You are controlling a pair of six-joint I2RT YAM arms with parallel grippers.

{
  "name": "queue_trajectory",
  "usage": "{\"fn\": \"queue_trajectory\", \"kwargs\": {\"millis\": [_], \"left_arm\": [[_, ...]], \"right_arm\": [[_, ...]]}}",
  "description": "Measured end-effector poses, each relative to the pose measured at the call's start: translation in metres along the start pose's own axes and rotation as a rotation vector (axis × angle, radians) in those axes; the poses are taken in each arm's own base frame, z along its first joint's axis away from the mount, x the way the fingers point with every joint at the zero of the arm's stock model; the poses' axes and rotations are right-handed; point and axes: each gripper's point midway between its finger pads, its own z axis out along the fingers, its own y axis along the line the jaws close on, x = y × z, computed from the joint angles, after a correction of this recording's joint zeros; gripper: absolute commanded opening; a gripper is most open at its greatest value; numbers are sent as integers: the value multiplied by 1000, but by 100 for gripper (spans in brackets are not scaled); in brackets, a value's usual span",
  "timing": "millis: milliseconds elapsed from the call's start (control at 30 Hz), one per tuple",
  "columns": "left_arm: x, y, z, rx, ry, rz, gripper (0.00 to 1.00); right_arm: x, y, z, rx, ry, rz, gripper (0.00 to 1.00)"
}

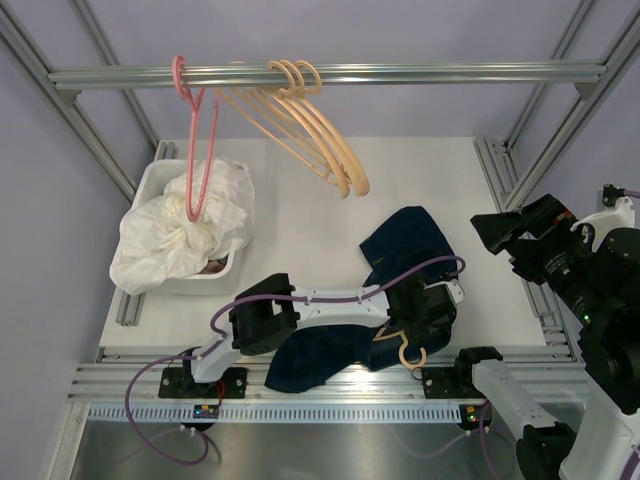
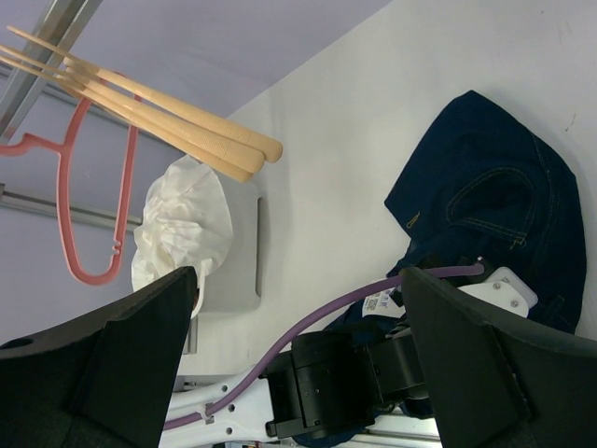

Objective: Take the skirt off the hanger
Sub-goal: Pick up the hanger at the center of the board.

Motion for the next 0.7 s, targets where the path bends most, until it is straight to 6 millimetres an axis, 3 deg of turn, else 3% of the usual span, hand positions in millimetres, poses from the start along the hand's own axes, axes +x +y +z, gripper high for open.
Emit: {"fn": "queue_trajectory", "kwargs": {"millis": [133,400,500,600,700], "left_arm": [[4,-3,0,-2,9,-12,91],[7,-18,-2,72,24,-32,75],[9,-26,-5,90,28,-27,76],[12,-34,-8,84,30,-14,84],[15,-43,-14,60,24,3,83]], "right_arm": [[0,0,-2,-4,-3,0,99],[2,0,-4,-9,-5,0,99],[2,0,-5,-11,-7,-1,99],[2,1,-7,-13,-9,-1,99],[3,0,-7,-13,-9,-1,99]]}}
